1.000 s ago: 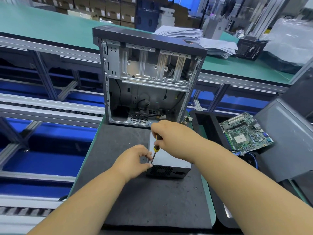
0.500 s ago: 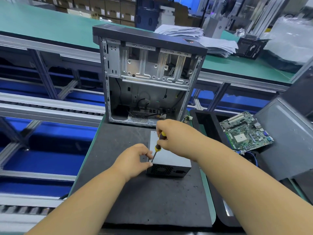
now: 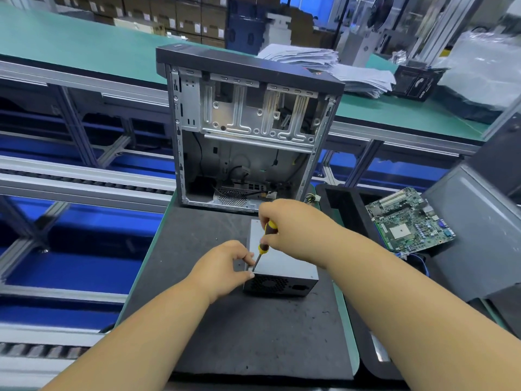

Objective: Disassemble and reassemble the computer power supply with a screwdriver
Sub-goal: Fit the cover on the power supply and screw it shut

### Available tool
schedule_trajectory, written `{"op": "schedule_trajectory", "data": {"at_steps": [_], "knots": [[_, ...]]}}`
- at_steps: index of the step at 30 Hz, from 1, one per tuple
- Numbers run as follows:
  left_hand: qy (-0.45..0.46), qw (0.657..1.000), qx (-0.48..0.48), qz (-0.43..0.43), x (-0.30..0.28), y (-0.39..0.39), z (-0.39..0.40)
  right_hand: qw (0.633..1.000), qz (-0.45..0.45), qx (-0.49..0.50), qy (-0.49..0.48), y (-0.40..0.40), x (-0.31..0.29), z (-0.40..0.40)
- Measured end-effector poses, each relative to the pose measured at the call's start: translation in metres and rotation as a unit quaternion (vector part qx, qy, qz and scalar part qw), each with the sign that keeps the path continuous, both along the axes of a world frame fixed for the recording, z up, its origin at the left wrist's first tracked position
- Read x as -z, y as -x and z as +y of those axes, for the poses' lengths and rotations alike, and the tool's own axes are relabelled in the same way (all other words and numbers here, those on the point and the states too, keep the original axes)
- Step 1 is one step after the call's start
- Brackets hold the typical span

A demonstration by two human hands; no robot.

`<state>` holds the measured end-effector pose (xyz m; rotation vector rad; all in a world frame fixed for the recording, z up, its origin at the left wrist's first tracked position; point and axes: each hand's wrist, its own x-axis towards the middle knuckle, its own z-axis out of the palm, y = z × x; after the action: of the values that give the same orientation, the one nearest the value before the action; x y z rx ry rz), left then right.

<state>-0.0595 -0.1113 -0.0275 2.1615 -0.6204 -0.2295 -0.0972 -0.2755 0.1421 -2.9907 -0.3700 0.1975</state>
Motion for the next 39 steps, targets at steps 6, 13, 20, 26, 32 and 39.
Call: {"op": "schedule_trajectory", "data": {"at_steps": [6, 13, 20, 26, 32, 39], "knots": [[0.009, 1.0, -0.004, 0.008, 0.0, 0.002, 0.0, 0.967, -0.075, 0.138, 0.198, -0.003, 0.019, 0.013], [0.016, 1.0, -0.001, 0.006, -0.001, 0.002, 0.0, 1.0, -0.004, 0.016, -0.024, 0.0, 0.006, -0.003], [0.024, 0.999, -0.011, 0.028, 0.003, 0.001, -0.001, 0.974, -0.106, 0.088, 0.182, -0.006, 0.013, 0.01], [0.01, 1.0, -0.01, 0.015, 0.004, 0.001, 0.0, 0.997, -0.056, 0.052, 0.007, 0.0, 0.011, 0.017], [0.022, 1.0, -0.007, 0.015, 0.003, 0.001, 0.0, 0.991, -0.084, 0.026, 0.099, 0.002, 0.011, 0.01], [0.024, 1.0, -0.004, 0.014, 0.004, 0.001, 0.0, 0.999, -0.023, 0.023, -0.011, 0.005, 0.008, 0.006]]}}
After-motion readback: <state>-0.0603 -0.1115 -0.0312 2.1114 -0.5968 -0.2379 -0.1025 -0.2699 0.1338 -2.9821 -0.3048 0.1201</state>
